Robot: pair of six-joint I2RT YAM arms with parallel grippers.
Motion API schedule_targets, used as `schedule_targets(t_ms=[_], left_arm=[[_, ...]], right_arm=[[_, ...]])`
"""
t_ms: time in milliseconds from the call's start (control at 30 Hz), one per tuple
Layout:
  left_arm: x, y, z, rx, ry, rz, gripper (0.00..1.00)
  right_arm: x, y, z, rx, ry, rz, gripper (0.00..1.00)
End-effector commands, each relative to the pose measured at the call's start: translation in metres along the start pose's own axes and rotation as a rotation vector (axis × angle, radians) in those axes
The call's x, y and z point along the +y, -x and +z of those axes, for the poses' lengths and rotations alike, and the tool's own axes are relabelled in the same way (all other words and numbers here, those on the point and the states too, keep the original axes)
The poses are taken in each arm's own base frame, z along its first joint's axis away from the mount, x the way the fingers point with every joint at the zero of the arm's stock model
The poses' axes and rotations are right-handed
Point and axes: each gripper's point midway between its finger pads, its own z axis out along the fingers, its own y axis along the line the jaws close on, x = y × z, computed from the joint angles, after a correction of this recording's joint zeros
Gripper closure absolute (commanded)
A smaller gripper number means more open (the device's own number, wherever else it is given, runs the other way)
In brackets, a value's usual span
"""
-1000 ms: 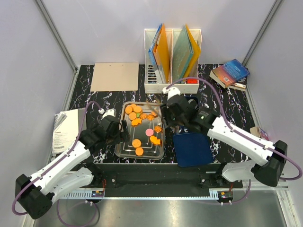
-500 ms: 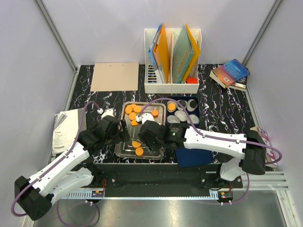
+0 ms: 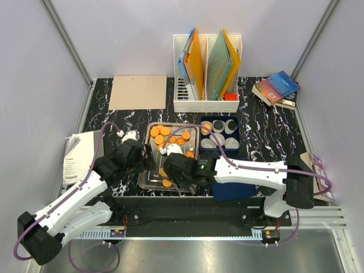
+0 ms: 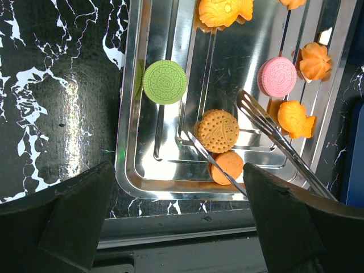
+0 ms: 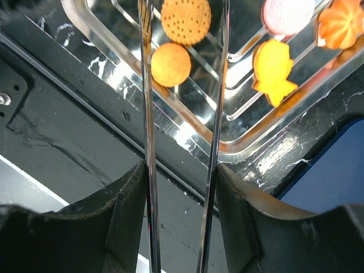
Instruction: Pack the cookies
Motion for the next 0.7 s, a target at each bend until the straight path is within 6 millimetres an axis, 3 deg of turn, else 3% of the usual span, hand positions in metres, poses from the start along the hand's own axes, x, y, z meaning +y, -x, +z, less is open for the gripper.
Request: schedule_targets(t_ms=[0,167,367,667], left_arm=[[-0.004,0.010,-0.002,-0.041,-0.009,-0.013,0.01],[-0.005,0.010,-0.002,-0.040,-0.010,-0.012,0.01],[-0.005,0.010,-0.003,-0.042,-0.014,-0.013,0.01],[-0.005,0.010,-0.003,-0.043,-0.014,-0.012,0.01]], right_arm=[[0.003,-0.008,0.000,0.013,0.002,0.022,0.45],[0.005,-0.014,0.001,0.025,0.001,0.022,0.47],[0.001,-0.006,-0.006,-0.007,-0.015,0.026,0.53],[-0.027,0.020,-0.046,-0.110,-0.131,-0.002,0.57]])
